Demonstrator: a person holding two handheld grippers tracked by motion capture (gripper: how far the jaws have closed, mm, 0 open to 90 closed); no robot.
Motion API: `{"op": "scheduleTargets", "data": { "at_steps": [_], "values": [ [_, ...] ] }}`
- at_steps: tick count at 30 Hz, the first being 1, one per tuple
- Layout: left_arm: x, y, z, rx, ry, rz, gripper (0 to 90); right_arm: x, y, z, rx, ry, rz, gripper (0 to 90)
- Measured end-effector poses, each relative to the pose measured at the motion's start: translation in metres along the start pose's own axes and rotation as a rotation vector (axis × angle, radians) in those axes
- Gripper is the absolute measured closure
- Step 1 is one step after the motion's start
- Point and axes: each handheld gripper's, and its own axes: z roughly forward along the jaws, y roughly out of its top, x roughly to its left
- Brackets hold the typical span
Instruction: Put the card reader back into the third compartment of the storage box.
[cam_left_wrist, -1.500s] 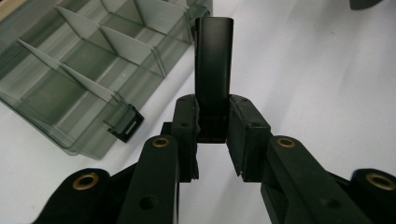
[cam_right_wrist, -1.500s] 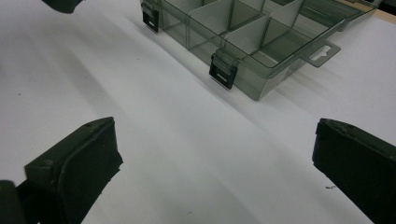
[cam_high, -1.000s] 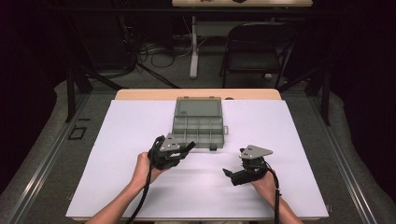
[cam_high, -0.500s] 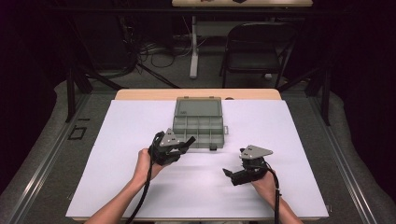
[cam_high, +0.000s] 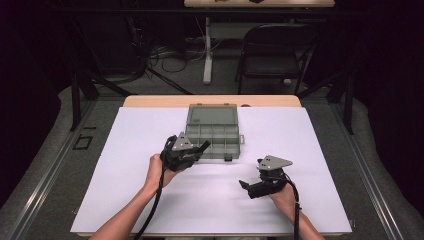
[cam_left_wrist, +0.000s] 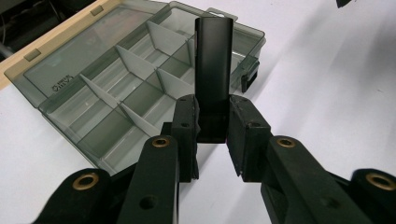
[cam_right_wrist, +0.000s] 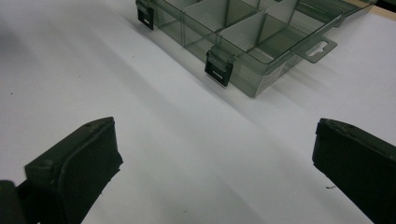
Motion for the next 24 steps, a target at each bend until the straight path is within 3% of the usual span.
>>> {"op": "scheduleTargets", "data": {
  "at_steps": [11,24],
  "values": [
    [0.004,0.007,0.008,-0.001,0.013,0.006,73.0,0.000,0.000,-0.001,-0.001,-0.001,0.002,0.0],
    [0.012,0.016,0.014,-0.012,0.017,-0.017,73.0,0.000,0.000,-0.001,-0.003,-0.002,0.002,0.0]
  ]
}}
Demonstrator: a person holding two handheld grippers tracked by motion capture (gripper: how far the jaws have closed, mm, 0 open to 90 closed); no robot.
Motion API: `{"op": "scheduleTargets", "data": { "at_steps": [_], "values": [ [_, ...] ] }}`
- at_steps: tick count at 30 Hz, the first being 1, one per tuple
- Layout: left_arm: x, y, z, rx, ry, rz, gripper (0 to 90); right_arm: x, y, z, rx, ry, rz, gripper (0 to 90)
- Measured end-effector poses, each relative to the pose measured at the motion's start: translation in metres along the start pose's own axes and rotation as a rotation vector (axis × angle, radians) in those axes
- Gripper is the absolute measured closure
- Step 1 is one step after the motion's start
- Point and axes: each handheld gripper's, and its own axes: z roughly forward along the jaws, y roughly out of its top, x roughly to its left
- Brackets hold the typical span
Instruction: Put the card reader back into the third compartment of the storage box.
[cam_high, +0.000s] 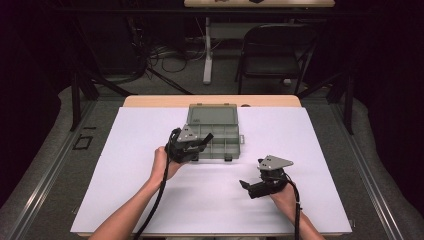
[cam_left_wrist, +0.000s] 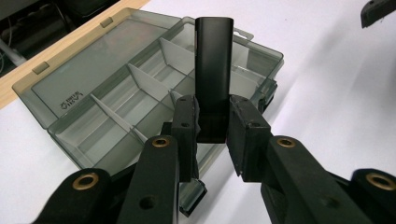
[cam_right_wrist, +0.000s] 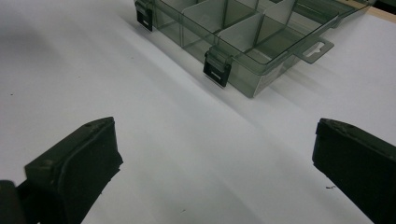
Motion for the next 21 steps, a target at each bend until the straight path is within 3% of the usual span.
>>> {"op": "scheduleTargets", "data": {
  "at_steps": [21],
  "values": [
    [0.012,0.009,0.010,-0.017,0.004,-0.045,73.0,0.001,0.000,0.000,0.003,-0.001,0.000,0.0]
  ]
}}
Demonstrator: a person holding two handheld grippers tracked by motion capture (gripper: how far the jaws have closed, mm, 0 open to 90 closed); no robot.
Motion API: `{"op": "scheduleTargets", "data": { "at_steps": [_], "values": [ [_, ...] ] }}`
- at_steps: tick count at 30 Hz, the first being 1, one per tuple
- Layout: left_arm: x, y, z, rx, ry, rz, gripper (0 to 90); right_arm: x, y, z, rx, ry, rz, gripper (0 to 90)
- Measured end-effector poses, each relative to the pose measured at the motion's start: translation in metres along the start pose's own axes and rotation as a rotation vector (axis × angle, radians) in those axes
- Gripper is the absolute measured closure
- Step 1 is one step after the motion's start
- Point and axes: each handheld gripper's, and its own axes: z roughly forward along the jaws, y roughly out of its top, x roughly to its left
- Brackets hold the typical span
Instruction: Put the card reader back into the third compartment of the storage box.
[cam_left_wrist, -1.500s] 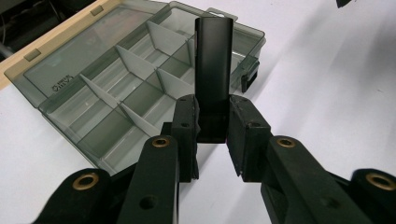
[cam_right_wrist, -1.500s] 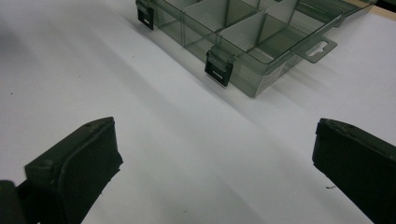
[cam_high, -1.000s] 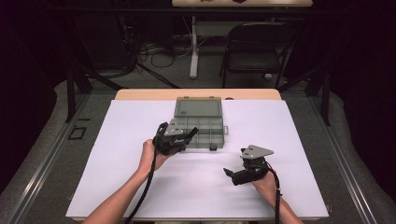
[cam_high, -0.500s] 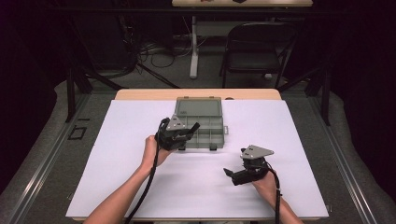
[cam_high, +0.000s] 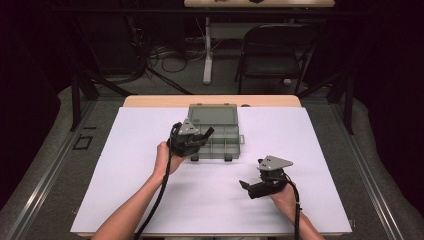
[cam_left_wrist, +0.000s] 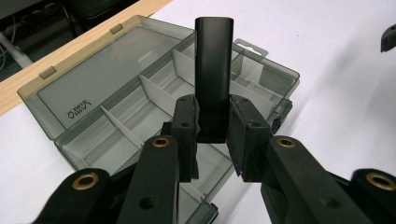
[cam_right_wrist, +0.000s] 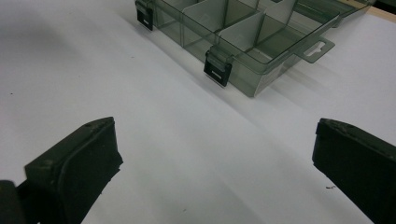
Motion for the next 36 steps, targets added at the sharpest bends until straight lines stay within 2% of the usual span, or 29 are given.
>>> {"op": "scheduleTargets", "data": {
  "at_steps": [24,36],
  "values": [
    [0.014,0.008,0.018,0.001,0.008,-0.049,72.9,0.000,0.000,0.000,-0.003,-0.001,-0.005,0.0],
    [0.015,0.015,0.030,0.008,0.008,-0.065,72.9,0.000,0.000,0.000,-0.003,0.001,-0.001,0.0]
  ]
}}
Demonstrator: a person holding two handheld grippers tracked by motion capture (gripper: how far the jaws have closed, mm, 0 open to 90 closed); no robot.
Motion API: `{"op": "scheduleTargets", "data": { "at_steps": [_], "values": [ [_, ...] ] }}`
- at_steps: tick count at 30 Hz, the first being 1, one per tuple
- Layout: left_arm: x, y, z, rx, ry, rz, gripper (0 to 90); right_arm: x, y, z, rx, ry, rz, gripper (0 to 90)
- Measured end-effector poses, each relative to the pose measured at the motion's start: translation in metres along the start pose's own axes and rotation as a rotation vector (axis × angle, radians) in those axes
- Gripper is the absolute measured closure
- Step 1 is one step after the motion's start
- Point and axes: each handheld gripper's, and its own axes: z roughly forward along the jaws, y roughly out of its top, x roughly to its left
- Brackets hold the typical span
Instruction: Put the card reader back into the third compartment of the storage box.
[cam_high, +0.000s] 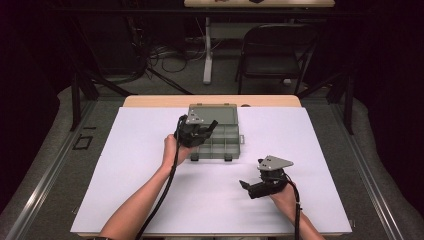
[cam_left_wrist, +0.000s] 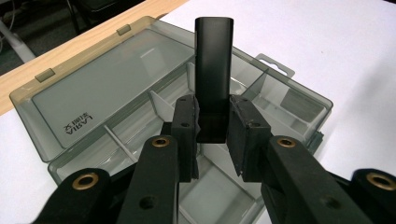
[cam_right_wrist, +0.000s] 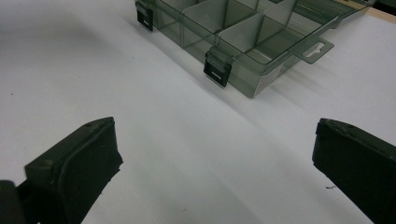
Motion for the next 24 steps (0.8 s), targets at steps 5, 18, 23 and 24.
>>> {"op": "scheduleTargets", "data": {
  "at_steps": [5,18,23,24],
  "values": [
    [0.001,0.003,0.004,0.010,0.002,-0.005,72.9,0.000,0.000,0.000,0.000,0.002,-0.003,0.0],
    [0.004,0.007,0.016,0.031,0.010,-0.025,72.9,0.000,0.000,0.000,-0.002,0.001,-0.002,0.0],
    [0.004,0.007,0.021,0.035,0.013,-0.034,72.9,0.000,0.000,0.000,-0.002,0.001,-0.003,0.0],
    [0.004,0.007,0.022,0.035,0.012,-0.035,72.9,0.000,0.000,0.000,-0.002,0.001,-0.003,0.0]
  ]
}}
